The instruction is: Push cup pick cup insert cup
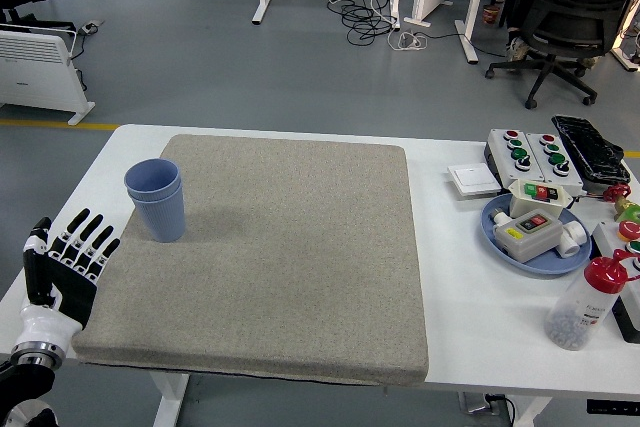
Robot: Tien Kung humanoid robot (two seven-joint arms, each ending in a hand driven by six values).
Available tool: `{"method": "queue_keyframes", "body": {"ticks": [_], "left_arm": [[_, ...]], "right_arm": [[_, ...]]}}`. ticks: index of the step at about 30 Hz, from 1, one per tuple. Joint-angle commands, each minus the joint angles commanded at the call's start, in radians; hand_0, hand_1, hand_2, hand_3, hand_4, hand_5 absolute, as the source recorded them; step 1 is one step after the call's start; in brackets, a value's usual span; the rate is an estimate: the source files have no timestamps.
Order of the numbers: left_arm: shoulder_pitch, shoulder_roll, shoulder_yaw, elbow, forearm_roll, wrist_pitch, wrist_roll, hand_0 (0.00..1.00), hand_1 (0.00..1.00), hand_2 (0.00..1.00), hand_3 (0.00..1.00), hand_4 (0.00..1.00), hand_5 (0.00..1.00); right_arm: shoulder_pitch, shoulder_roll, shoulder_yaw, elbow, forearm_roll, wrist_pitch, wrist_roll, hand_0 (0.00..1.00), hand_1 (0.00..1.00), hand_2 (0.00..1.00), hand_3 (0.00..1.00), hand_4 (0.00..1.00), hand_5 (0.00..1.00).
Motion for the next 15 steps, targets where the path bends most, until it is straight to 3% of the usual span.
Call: {"method": "queue_keyframes", "body": {"ticks": [15], "left_arm": [[0.002,-0.005,0.008,0.006,0.009,0.002,0.0,0.812,0.816,0.83,0.782,0.616,0.998]], "right_arm": [[-0.006,0.001,0.023,0.001,-0.039,-0.001,-0.011,0.688,0.608,0.638,0.572,0.098,0.487]]}}
